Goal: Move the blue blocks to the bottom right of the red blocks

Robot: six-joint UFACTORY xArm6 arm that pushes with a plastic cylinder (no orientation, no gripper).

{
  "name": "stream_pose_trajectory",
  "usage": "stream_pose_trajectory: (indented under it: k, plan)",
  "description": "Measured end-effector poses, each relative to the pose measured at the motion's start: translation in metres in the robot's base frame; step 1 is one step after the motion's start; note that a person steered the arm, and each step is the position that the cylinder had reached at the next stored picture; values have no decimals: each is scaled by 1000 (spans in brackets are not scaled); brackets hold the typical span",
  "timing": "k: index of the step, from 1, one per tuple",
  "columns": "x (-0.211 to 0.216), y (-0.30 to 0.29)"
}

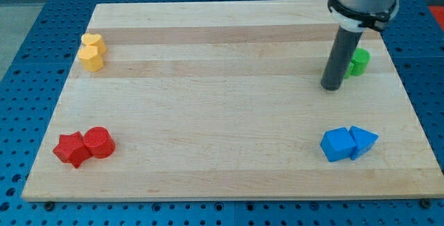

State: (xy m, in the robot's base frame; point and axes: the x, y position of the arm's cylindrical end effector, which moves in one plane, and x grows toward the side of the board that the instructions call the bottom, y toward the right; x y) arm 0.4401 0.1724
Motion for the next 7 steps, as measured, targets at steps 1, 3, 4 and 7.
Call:
stream_pose_trajectory:
  k: [1,3,4,7]
  plan:
    - [24,-2]
    - [34,-7]
    - [56,52]
    - [83,79]
